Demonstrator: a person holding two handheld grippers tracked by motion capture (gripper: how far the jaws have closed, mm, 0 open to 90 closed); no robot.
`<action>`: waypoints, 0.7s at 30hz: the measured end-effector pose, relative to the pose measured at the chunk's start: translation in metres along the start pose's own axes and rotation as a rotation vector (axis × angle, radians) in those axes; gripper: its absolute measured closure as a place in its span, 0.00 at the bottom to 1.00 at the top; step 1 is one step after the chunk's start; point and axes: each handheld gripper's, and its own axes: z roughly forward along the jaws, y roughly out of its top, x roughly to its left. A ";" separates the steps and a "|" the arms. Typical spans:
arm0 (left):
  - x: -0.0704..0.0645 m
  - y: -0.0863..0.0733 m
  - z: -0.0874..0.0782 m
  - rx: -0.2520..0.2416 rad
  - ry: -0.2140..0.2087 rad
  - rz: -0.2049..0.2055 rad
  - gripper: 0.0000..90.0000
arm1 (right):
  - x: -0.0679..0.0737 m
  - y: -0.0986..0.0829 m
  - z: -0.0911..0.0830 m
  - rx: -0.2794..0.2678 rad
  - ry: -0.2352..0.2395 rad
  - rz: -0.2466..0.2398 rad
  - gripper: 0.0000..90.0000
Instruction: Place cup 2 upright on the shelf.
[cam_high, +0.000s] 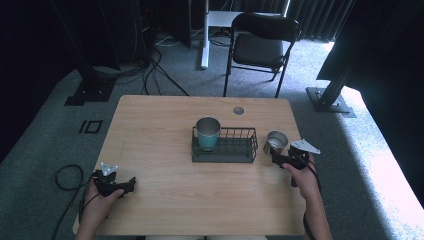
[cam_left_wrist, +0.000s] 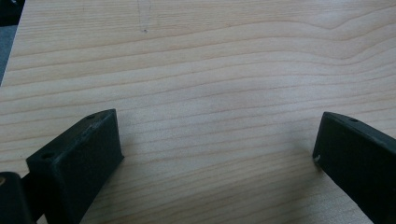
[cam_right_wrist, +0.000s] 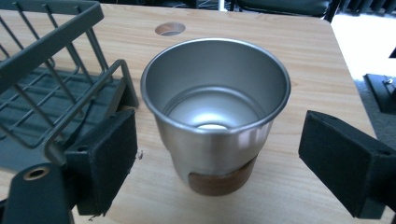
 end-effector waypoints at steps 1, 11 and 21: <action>0.000 0.000 0.000 0.000 0.000 0.000 0.02 | 0.000 0.001 0.001 -0.002 0.001 0.000 0.13; 0.000 0.000 0.000 0.000 0.000 0.000 0.02 | 0.001 0.009 0.010 -0.015 -0.005 -0.006 0.12; 0.000 0.000 0.000 0.000 0.000 0.000 0.02 | 0.005 0.012 0.022 -0.019 -0.019 -0.001 0.12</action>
